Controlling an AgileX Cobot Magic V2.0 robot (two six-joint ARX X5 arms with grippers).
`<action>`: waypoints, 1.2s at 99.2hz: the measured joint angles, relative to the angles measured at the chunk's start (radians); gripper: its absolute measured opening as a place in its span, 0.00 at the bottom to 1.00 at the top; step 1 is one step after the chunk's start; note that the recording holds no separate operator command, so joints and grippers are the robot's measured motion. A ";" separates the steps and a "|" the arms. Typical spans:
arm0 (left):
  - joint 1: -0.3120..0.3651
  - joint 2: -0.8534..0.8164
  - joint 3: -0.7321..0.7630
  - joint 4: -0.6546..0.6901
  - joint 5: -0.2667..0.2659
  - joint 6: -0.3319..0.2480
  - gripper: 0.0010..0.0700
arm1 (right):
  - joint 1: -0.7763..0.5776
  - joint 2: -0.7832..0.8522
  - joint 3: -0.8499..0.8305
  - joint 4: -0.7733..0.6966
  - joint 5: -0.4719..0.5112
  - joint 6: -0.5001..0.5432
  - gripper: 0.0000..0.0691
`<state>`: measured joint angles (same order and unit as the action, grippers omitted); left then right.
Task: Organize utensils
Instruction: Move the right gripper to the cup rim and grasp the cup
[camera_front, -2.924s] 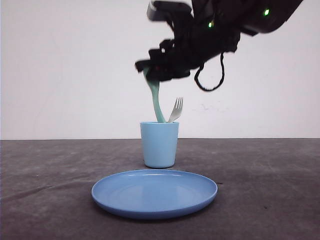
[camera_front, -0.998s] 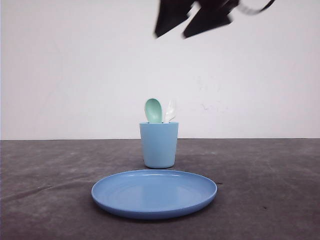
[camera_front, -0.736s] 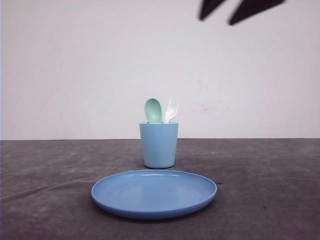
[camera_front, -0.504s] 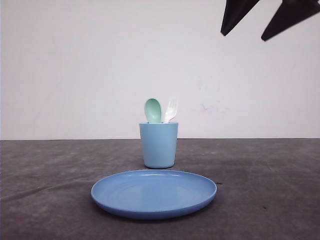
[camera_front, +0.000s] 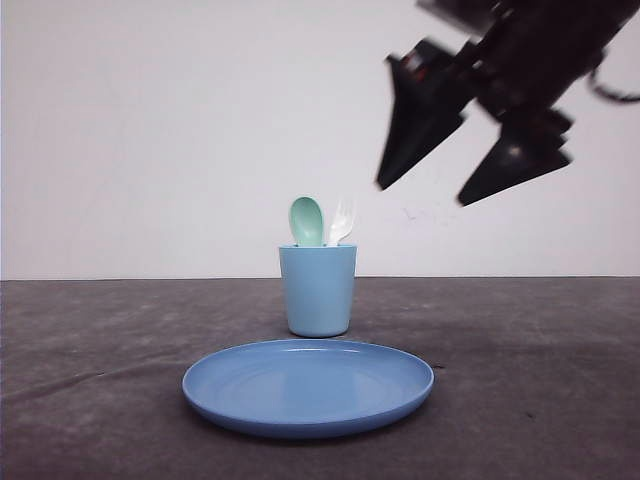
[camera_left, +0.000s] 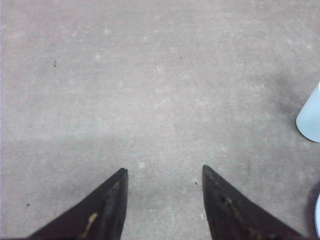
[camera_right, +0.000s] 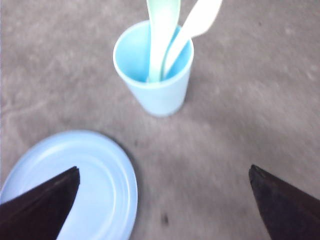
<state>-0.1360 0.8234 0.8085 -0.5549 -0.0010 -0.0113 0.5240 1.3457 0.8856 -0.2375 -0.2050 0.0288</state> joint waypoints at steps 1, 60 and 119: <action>0.000 0.000 0.000 0.000 0.000 0.000 0.39 | 0.000 0.008 0.000 0.009 -0.002 0.001 0.99; 0.000 0.000 0.000 -0.003 0.000 0.000 0.39 | 0.030 0.377 0.000 0.508 -0.030 0.030 0.99; 0.000 0.000 0.000 -0.003 0.000 0.000 0.39 | 0.031 0.516 0.144 0.541 -0.056 0.031 0.99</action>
<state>-0.1360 0.8234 0.8085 -0.5579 -0.0010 -0.0113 0.5545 1.8614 1.0294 0.3031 -0.2611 0.0601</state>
